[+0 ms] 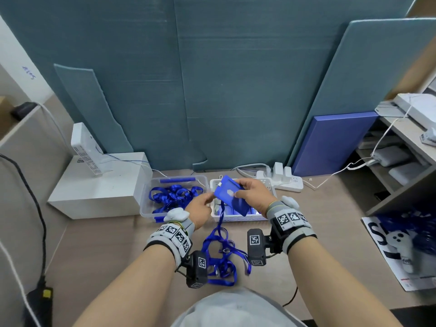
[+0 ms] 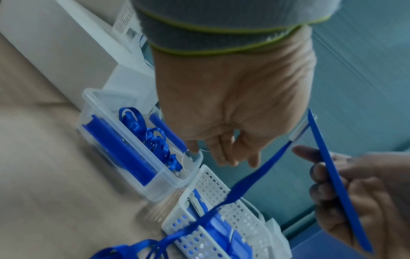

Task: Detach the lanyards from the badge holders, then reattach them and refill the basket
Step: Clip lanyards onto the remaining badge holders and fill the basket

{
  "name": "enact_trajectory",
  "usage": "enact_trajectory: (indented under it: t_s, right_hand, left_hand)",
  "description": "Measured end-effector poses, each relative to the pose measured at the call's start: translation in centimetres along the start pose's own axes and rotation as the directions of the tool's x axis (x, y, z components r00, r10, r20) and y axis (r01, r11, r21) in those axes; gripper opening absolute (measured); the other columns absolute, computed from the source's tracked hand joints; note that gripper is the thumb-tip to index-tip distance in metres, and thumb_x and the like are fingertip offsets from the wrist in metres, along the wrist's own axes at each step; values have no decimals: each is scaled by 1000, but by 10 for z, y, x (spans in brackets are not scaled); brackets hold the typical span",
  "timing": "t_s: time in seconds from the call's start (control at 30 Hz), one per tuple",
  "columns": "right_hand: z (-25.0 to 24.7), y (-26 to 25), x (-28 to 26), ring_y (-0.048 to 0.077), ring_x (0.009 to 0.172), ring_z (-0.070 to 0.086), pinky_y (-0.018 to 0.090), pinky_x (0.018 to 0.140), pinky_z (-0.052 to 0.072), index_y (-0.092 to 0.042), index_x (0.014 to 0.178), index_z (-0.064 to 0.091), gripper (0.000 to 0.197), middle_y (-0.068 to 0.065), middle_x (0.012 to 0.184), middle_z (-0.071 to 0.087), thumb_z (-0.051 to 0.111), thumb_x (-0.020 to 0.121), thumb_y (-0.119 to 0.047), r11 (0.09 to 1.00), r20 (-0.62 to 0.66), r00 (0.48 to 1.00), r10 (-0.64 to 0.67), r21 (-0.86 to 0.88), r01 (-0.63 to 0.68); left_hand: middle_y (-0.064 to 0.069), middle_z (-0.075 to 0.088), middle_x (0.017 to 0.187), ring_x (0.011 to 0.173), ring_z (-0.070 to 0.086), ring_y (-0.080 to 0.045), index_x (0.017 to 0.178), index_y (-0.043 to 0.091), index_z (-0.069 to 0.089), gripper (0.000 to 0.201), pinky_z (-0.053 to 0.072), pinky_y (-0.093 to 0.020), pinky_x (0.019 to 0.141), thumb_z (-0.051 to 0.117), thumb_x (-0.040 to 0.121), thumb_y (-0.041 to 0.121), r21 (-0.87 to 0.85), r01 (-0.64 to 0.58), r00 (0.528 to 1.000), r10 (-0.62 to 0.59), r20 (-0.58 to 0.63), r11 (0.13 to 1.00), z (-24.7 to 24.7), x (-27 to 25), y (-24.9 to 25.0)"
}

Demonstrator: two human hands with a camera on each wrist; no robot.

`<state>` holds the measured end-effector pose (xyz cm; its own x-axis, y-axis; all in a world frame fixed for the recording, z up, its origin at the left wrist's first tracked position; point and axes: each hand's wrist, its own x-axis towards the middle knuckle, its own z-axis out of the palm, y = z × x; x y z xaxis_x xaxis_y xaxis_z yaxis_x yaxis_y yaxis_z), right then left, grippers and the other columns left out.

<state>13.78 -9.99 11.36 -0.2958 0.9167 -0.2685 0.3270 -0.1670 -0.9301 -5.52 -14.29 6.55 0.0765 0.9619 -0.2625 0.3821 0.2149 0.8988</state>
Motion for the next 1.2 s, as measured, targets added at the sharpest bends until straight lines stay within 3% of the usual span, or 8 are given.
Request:
enact_trajectory:
  t_s: [0.1,0.17,0.3,0.53,0.67,0.83,1.0,1.2]
  right_hand:
    - [-3,1,1,16,79,60,30,75,48,-22,102,72,23,9,101,75,66,82,-13,993,46,999,-18,-119,23]
    - [-4,0,2,19,76,56,31,71,45,-19,95,68,14,12,94,72,67,86,-8,992,62,998,-18,-122,25]
    - [-9,-2,7,18,73,54,29,67,42,-20,84,59,24,7,85,66,61,88,3,989,63,997,-34,-140,43]
    - [-17,-9,20,18,78,58,28,71,46,-5,101,66,19,5,92,67,61,85,5,992,-46,995,-83,-97,78]
    - [-18,-11,29,20,79,59,32,75,48,-14,95,65,15,1,88,68,66,86,-3,975,-95,988,-122,-196,101]
    - [-16,4,36,20,92,66,32,84,53,-24,103,72,26,-2,102,73,70,82,-10,908,-148,975,-163,-410,89]
    - [-16,18,30,17,91,61,30,82,48,-23,98,63,26,-2,98,68,75,79,-10,901,-141,976,-164,-424,90]
    - [-8,34,13,15,81,59,27,77,49,-25,83,68,45,-2,84,69,50,78,16,889,157,980,-121,-423,178]
  left_hand:
    - [-1,71,114,103,65,-6,123,7,65,39,49,-13,88,60,88,-10,-141,-97,995,90,-51,985,1,0,11]
    - [-1,74,108,93,67,-4,116,11,69,29,50,-12,82,65,90,-2,-162,-138,988,124,-93,977,3,3,17]
    - [2,74,92,79,67,-2,105,11,69,28,51,-13,75,58,90,-10,-185,-97,989,74,-129,978,11,5,24]
    - [-3,62,74,55,53,-15,92,6,61,28,51,-30,67,36,103,1,-205,-1,989,-29,-144,979,28,5,24]
    - [5,52,55,54,52,-17,82,13,60,34,46,-34,66,37,107,17,-174,29,993,-49,-112,984,39,2,24]
    - [-2,43,51,48,42,-20,74,8,59,38,41,-29,53,39,106,14,-242,77,995,-91,-45,967,40,-5,39]
    - [3,37,48,44,33,-11,89,0,70,37,34,-20,46,45,107,20,-327,35,999,-47,-28,944,27,-13,50]
    - [7,32,49,47,28,-8,107,8,76,26,26,-18,47,52,103,15,-324,-52,992,12,-126,945,14,-8,49]
